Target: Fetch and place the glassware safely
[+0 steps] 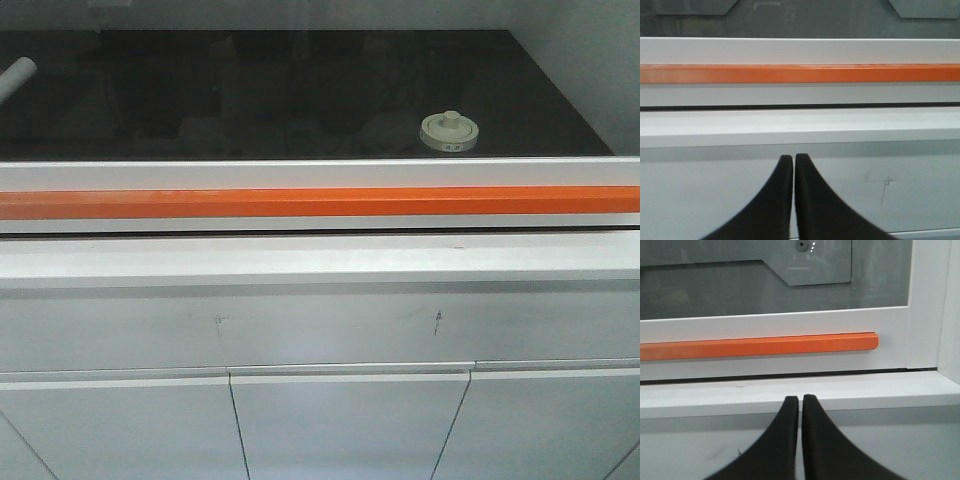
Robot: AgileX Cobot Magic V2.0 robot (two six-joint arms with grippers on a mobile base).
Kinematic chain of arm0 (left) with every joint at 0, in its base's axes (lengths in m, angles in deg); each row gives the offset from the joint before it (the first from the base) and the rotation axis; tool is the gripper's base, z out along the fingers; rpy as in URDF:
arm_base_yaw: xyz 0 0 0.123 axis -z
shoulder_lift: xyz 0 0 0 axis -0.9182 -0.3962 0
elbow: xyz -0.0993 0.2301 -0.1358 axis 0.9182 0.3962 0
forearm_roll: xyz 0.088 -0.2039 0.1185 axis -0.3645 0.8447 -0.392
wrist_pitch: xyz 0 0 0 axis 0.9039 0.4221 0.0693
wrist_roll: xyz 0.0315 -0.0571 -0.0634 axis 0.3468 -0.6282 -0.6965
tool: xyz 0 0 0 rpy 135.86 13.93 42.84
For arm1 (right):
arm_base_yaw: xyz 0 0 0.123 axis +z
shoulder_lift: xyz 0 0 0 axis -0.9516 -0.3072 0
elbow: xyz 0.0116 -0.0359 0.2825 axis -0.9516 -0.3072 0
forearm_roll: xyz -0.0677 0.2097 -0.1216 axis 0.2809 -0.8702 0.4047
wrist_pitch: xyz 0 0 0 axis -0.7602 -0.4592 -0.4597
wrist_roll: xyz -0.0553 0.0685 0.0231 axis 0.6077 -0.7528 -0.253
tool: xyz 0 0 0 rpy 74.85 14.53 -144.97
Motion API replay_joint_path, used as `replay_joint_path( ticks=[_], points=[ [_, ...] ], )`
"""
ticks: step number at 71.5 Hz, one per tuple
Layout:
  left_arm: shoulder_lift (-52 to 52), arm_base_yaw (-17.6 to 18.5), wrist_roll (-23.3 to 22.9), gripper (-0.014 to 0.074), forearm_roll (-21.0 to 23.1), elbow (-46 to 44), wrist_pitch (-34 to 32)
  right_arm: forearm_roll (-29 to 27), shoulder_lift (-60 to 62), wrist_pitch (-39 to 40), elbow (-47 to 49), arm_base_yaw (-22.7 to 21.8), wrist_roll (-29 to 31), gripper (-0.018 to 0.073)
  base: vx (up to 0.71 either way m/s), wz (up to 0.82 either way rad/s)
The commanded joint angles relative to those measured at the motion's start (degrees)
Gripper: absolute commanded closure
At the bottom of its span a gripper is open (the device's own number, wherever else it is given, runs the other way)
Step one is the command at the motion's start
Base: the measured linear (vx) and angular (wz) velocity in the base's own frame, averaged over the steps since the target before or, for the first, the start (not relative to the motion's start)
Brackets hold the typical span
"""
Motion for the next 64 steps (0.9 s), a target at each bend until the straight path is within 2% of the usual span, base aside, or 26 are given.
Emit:
replay_joint_path(
  ticks=[1,64],
  points=[
    [0.68,-0.03,-0.19,0.0603,0.48,1.54,-4.39,0.46,0.71,3.92,-1.11,0.11,0.49,0.0563,0.0,0.0],
    [0.68,-0.03,-0.19,0.0603,0.48,1.54,-4.39,0.46,0.71,3.97,-1.11,0.11,0.49,0.0563,0.0,0.0]
  ],
)
